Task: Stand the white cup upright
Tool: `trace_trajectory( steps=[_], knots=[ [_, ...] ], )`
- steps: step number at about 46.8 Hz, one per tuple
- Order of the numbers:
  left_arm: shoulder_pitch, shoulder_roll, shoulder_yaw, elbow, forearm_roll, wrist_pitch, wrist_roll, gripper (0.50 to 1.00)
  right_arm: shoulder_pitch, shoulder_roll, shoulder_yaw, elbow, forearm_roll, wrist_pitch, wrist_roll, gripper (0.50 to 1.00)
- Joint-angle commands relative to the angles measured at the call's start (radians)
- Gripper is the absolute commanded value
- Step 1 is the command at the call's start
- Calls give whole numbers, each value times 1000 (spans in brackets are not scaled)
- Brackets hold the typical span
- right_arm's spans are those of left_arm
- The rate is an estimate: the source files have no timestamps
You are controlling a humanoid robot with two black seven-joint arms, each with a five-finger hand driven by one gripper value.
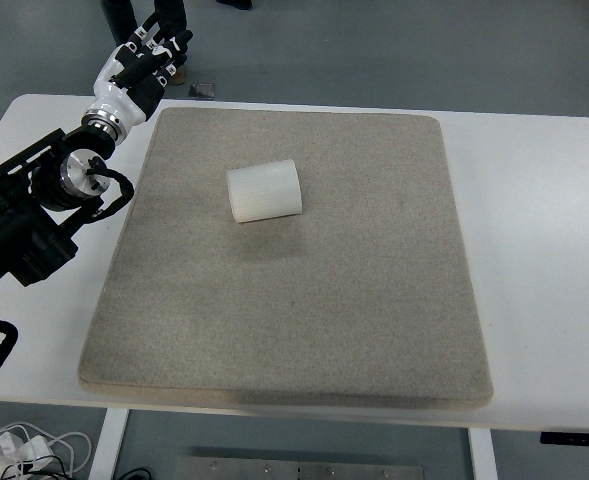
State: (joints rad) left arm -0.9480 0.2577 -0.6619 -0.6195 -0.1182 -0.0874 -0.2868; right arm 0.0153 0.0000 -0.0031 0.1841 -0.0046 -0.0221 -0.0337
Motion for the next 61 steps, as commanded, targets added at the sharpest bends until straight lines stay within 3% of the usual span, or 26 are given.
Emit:
trace_trajectory(
  steps=[1, 20, 33, 43, 61],
  knots=[
    [0, 0, 2, 0, 2, -2, 0, 994, 0, 0, 0, 0, 0, 1, 0, 952],
    [-5, 11, -8, 14, -6, -15, 3, 994, 0, 0, 0, 0, 0, -1, 1, 952],
    [-11, 25, 54, 0, 34, -38, 8, 994, 0, 0, 0, 0, 0, -1, 0, 952],
    [-55, 38, 111, -49, 169, -37, 11, 994, 0, 0, 0, 0, 0, 1, 0, 952],
    [-83, 46, 133, -104, 560, -38, 14, 994, 0, 0, 0, 0, 0, -1, 0, 952]
  ],
)
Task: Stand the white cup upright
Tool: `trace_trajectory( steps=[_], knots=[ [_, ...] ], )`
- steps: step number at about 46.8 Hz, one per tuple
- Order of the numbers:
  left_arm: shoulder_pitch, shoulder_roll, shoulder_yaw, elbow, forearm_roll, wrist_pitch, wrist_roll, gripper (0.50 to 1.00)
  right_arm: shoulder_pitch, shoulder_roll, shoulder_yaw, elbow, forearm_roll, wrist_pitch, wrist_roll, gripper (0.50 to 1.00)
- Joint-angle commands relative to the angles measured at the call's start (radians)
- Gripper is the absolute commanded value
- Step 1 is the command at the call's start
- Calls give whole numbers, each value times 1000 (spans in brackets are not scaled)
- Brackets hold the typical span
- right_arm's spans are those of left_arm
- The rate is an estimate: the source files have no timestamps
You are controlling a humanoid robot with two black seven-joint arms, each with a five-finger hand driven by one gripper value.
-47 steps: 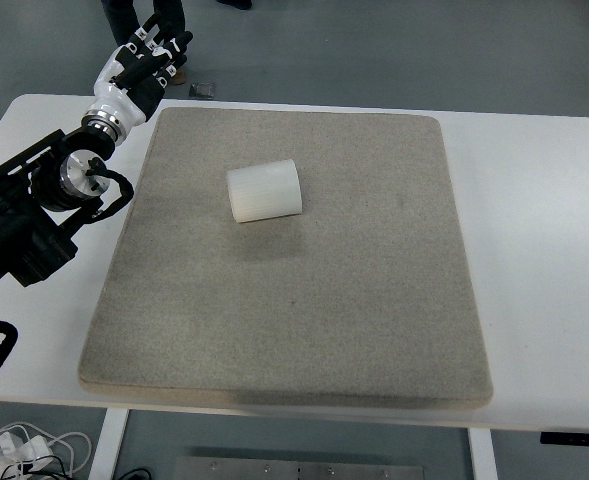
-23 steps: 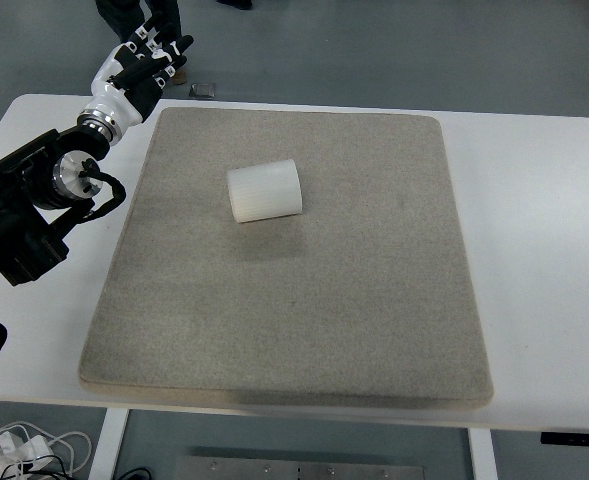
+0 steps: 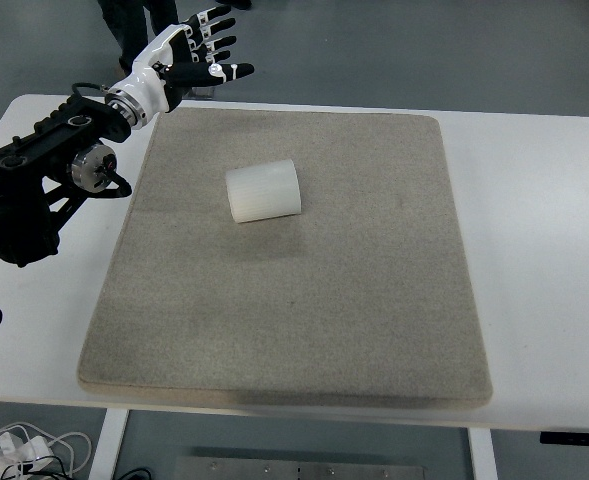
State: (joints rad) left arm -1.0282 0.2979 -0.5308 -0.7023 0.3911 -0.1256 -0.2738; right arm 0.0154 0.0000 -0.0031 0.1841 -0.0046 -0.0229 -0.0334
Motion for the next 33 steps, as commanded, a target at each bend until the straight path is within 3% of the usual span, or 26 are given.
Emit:
trace_trajectory(
  steps=[1, 11, 33],
  knots=[
    [-4, 12, 2, -32, 64, -2, 2, 992, 0, 0, 0, 0, 0, 0, 0, 952],
    [-42, 72, 107, -117, 163, -2, 13, 994, 0, 0, 0, 0, 0, 0, 0, 952],
    [-162, 207, 279, -324, 301, -3, 189, 992, 0, 0, 0, 0, 0, 1, 0, 952]
  ],
)
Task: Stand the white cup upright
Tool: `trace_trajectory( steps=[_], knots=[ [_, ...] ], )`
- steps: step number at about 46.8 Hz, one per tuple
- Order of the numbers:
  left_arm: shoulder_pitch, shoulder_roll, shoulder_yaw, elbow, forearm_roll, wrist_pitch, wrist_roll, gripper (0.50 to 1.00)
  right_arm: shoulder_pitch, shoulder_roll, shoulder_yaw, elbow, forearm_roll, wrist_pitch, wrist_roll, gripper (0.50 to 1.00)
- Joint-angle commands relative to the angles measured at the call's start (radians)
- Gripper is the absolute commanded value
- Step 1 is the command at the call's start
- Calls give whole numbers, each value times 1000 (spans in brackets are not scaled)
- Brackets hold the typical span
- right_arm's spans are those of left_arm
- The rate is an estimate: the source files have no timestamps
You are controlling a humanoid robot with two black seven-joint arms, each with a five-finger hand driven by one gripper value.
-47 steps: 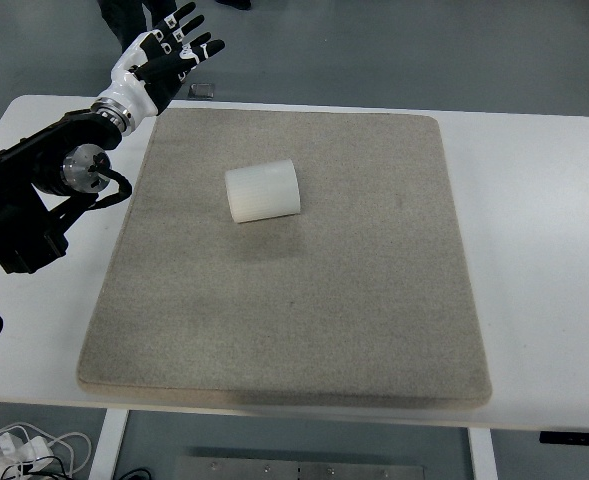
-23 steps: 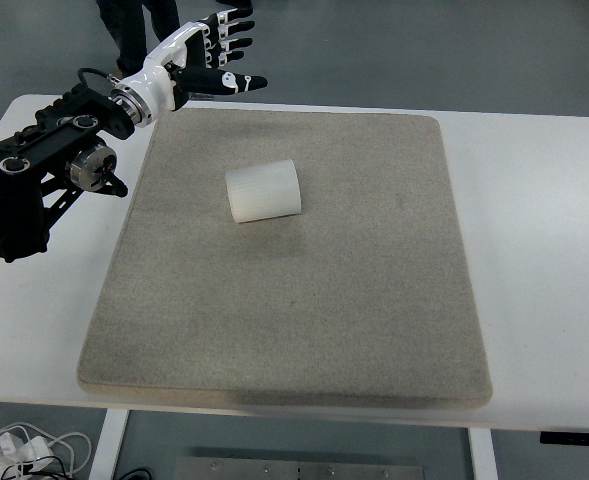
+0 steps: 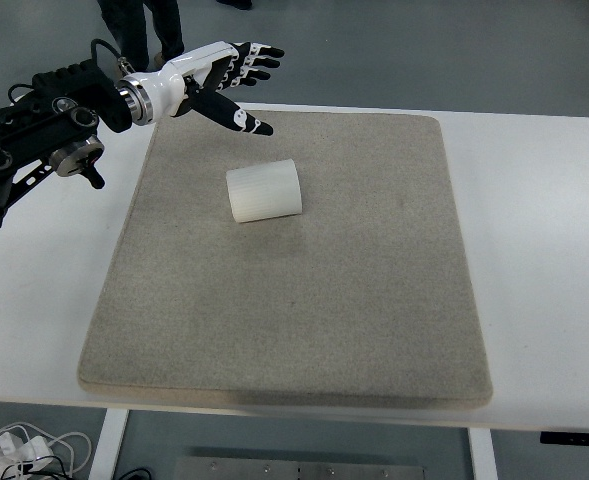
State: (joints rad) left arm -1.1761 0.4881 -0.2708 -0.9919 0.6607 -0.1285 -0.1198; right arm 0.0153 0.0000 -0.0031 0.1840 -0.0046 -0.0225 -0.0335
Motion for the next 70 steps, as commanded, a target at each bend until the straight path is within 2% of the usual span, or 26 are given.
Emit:
trace_trajectory(
  steps=[1, 8, 16, 21, 40, 53, 70],
  knots=[
    [-22, 21, 30, -47, 40, 0, 51, 992, 0, 0, 0, 0, 0, 1, 0, 952],
    [-51, 49, 82, -123, 57, 0, 143, 992, 0, 0, 0, 0, 0, 0, 0, 952],
    [-57, 52, 82, -186, 57, 0, 284, 992, 0, 0, 0, 0, 0, -1, 0, 952],
    [-65, 46, 97, -189, 77, 0, 324, 992, 0, 0, 0, 0, 0, -1, 0, 952],
    [-117, -12, 217, -162, 120, 18, 342, 986, 0, 0, 0, 0, 0, 0, 0, 952],
    [-119, -65, 226, -94, 120, 18, 353, 984, 0, 0, 0, 0, 0, -1, 0, 952],
    [-123, -82, 272, -76, 122, 18, 353, 971, 0, 0, 0, 0, 0, -1, 0, 952]
  ],
)
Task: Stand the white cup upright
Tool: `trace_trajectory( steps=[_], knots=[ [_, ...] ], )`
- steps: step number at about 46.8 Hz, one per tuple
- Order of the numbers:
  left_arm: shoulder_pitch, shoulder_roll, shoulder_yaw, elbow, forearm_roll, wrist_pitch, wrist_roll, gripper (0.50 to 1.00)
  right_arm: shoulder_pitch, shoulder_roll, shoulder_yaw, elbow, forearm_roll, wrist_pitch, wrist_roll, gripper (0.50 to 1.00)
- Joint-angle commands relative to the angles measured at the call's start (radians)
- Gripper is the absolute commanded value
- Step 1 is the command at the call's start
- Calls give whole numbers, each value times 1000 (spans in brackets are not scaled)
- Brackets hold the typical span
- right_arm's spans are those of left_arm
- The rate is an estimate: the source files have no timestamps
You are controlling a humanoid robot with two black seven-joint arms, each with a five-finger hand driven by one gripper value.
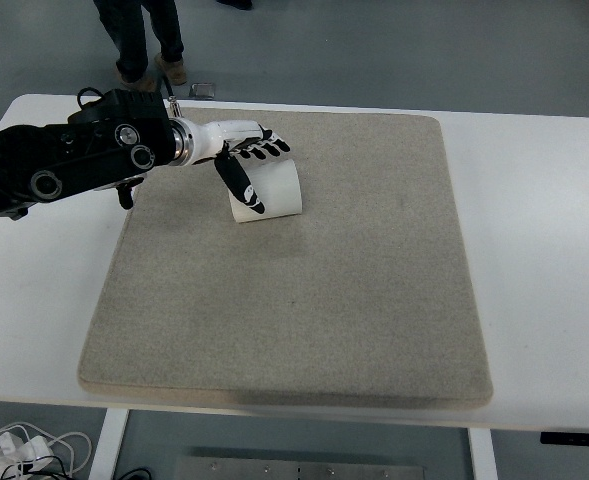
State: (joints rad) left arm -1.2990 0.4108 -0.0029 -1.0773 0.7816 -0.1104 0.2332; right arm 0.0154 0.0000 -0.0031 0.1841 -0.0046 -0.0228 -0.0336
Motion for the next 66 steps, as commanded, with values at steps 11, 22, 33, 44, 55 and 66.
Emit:
trace_trajectory(
  steps=[11, 22, 33, 44, 55, 66],
  knots=[
    [1, -32, 4, 30, 33, 0, 0, 917, 0, 0, 0, 0, 0, 0, 0, 952],
    [0, -47, 11, 40, 42, -2, -2, 829, 0, 0, 0, 0, 0, 0, 0, 952],
    [0, -47, 24, 40, 45, -5, 0, 754, 0, 0, 0, 0, 0, 1, 0, 952],
    [-5, -47, 17, 45, 44, -5, -2, 523, 0, 0, 0, 0, 0, 1, 0, 952],
    [0, -33, -74, 48, 21, -25, -11, 500, 0, 0, 0, 0, 0, 0, 0, 952],
    [18, -29, -195, 76, -2, -61, -23, 500, 0, 0, 0, 0, 0, 1, 0, 952]
  ],
)
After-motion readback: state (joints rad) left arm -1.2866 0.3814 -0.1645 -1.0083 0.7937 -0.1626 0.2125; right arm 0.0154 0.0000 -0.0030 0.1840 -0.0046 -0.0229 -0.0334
